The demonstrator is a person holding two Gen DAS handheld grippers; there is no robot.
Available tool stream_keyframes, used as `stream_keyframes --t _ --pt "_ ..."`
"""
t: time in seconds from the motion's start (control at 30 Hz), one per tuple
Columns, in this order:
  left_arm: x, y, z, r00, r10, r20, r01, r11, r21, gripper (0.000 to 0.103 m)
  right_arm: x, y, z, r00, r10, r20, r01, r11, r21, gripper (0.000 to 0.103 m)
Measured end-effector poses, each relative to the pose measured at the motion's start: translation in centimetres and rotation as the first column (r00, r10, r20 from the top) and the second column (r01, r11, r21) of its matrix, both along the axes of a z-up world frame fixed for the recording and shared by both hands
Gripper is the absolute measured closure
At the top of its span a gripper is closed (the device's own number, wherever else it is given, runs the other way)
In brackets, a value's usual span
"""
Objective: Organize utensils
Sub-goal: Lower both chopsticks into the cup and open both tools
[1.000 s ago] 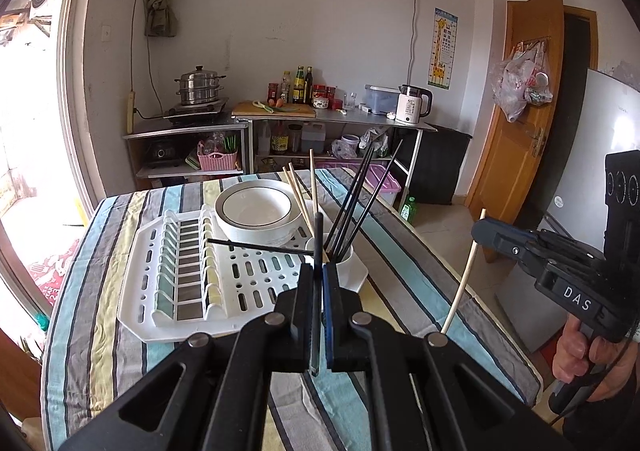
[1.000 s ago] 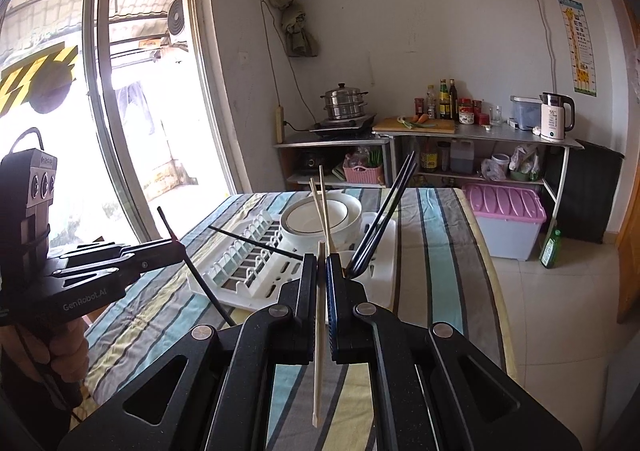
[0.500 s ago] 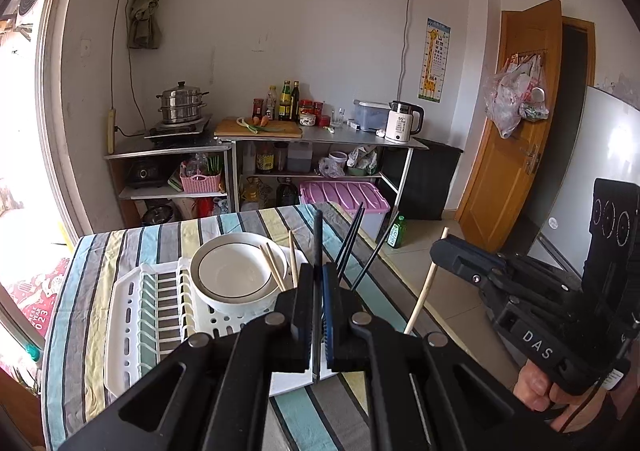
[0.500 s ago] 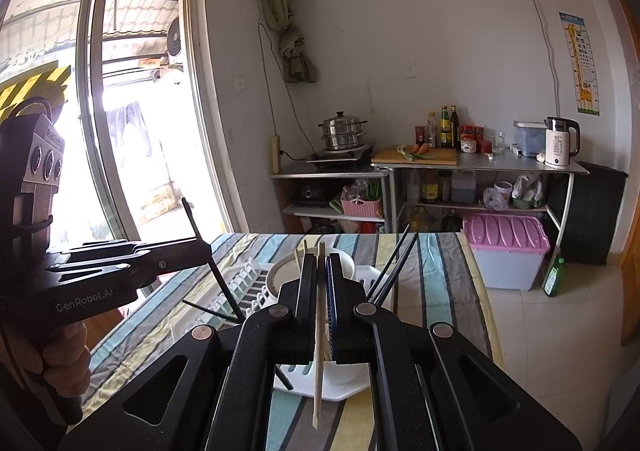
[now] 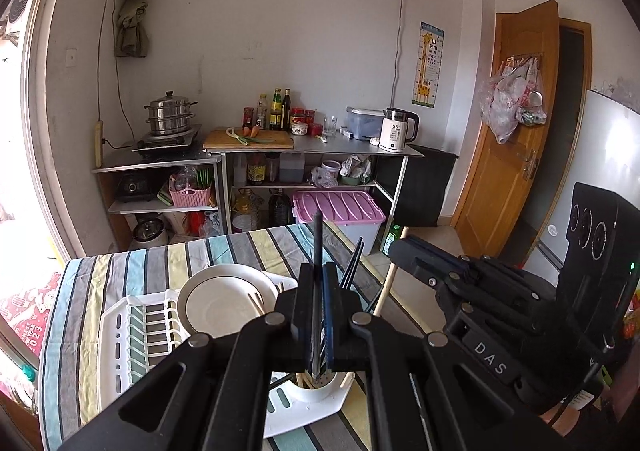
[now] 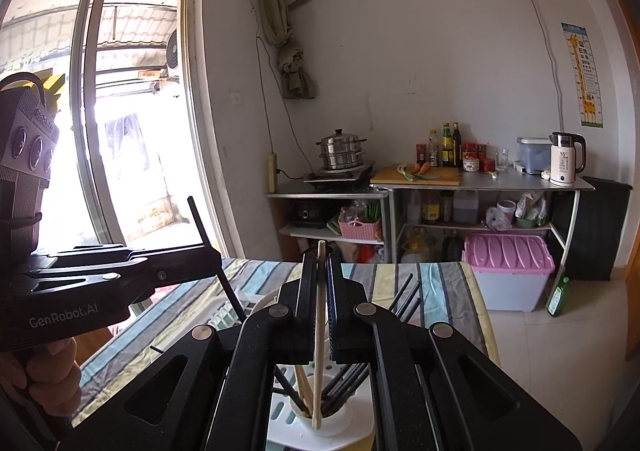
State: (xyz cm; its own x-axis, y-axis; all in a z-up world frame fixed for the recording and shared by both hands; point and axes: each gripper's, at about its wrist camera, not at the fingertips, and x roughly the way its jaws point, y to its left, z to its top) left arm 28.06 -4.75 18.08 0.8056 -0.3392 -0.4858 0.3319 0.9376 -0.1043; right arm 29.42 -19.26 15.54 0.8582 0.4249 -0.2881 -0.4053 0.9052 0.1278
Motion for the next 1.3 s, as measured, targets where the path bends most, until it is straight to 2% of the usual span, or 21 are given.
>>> stream_keyframes --t 0.37,1.03,1.3 --pt "1.6 0.1 -1.6 0.999 0.001 -0.038 -0.001 1.0 0.001 0.098 1.6 1.0 -1.0 1.0 0.006 -0.004 -0.006 1.0 -0.004 0.099" --pt "3.2 -0.5 -5.5 0.994 0.015 -0.11 -0.011 0.999 0.042 0.098 3.4 0.6 -5.2 0.994 -0.015 -0.105 0.011 0.999 -0.034 0.099" --pt "3.0 -0.4 -5.3 0.994 0.011 -0.104 -0.007 0.999 0.038 0.098 3.4 0.1 -5.1 0.993 -0.019 -0.115 0.014 0.999 -0.043 0.098"
